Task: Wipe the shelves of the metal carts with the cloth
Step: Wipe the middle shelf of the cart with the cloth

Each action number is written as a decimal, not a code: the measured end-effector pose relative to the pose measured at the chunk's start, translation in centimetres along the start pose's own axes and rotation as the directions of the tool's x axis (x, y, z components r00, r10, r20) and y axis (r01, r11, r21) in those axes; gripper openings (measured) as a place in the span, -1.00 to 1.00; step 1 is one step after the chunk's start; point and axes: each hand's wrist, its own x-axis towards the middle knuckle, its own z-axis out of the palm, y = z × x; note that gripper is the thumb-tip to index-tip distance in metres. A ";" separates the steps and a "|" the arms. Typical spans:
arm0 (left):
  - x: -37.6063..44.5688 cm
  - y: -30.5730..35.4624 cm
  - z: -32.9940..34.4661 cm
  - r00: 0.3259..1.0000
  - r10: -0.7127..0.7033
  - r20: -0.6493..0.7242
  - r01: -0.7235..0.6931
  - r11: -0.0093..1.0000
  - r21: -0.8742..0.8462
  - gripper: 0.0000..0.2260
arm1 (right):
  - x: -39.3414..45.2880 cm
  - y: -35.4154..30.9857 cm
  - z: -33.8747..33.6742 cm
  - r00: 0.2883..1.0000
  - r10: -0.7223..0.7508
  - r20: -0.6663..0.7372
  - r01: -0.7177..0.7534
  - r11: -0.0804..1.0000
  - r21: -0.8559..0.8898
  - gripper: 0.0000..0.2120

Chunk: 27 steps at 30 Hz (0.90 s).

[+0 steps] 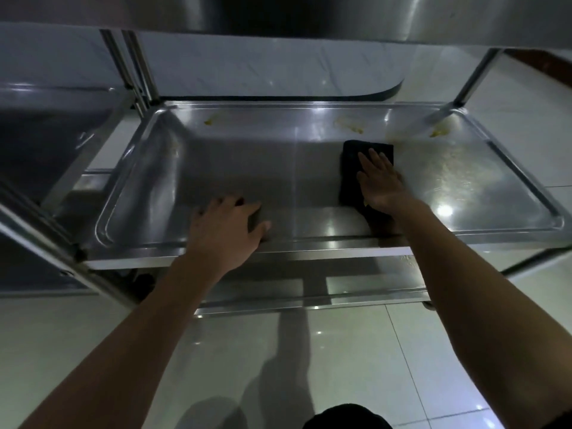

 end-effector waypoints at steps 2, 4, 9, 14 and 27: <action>-0.1 0.1 -0.1 1.000 -0.001 -0.010 0.001 1.000 0.009 -0.51 | -0.2 -0.4 0.1 1.000 0.001 0.003 -0.001 1.000 -0.013 -0.47; -0.2 0.2 -0.2 1.000 0.001 -0.014 -0.001 1.000 0.008 -0.52 | -0.8 -0.7 0.2 1.000 0.001 0.005 -0.001 1.000 -0.018 -0.47; -0.4 0.5 -0.7 1.000 0.014 -0.013 -0.014 1.000 -0.004 -0.54 | -4.0 -1.7 1.0 0.998 -0.057 0.034 0.060 0.994 -0.088 -0.47; -0.6 0.5 -1.0 1.000 0.018 0.002 -0.018 0.999 -0.030 -0.54 | -8.1 -3.8 1.7 0.992 -0.129 0.014 0.130 0.984 -0.120 -0.48; -3.6 5.5 0.2 0.989 0.147 -0.011 -0.147 0.983 -0.113 -0.70 | -10.9 -5.5 2.2 0.994 -0.110 -0.018 0.106 0.983 -0.149 -0.48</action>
